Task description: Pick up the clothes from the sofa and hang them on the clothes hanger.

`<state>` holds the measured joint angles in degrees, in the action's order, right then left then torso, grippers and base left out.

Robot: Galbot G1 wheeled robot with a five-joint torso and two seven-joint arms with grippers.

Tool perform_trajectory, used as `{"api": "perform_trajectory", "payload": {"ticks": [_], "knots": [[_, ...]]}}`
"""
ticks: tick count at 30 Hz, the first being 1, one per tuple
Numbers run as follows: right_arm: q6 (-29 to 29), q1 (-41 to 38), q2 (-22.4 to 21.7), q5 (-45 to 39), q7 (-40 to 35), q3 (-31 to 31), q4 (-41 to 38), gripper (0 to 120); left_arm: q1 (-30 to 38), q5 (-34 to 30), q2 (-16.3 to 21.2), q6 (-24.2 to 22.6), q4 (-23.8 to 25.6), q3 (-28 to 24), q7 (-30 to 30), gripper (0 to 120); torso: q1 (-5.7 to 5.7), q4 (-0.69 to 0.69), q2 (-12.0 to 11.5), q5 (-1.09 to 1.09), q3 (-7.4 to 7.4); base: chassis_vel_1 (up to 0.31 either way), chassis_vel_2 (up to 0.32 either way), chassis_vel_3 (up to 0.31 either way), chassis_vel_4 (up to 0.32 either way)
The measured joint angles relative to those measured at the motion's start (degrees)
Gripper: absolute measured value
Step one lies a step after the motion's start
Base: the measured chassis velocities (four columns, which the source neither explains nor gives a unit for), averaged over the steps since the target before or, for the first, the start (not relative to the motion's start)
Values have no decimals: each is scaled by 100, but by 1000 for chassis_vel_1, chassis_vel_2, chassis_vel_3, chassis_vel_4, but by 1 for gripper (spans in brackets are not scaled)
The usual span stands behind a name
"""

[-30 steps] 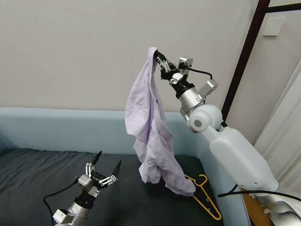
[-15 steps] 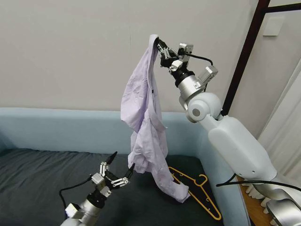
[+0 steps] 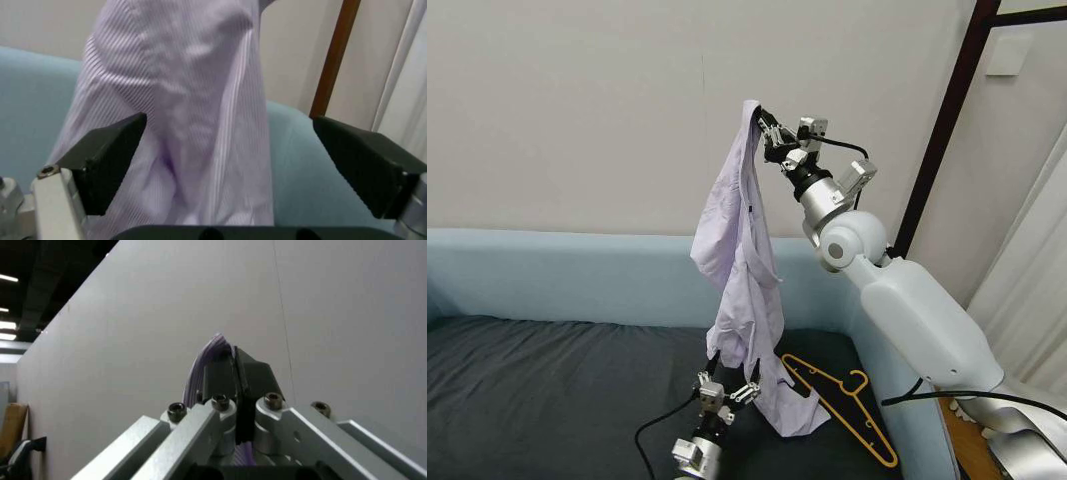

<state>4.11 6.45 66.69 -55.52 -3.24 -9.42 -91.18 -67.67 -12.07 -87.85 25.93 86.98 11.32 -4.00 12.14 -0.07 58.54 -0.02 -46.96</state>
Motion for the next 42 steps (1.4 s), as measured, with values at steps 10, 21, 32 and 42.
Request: {"api": "perform_trajectory", "payload": {"ticks": [10, 21, 32, 42], "knots": [[0, 52, -15, 8, 14, 0, -2, 0, 278, -81, 41, 64, -228, -39, -42, 68, 0, 1, 0, -1, 0, 0, 0, 0, 0], [2, 79, -65, 9, 13, 60, -27, 0, 259, -133, 119, 135, -242, -14, -125, 25, 0, 0, 1, -1, 0, 0, 0, 0, 0], [1, 143, -101, 4, -24, 115, -45, 0, 183, -242, 269, 178, -115, 96, -296, 0, -1, 0, 1, -2, 0, 0, 0, 0, 0], [19, 265, -337, -13, -98, 349, -117, 0, -40, -1215, 912, 269, 883, 458, -872, 0, 0, 1, 1, -2, 0, 0, 0, 0, 0]]}}
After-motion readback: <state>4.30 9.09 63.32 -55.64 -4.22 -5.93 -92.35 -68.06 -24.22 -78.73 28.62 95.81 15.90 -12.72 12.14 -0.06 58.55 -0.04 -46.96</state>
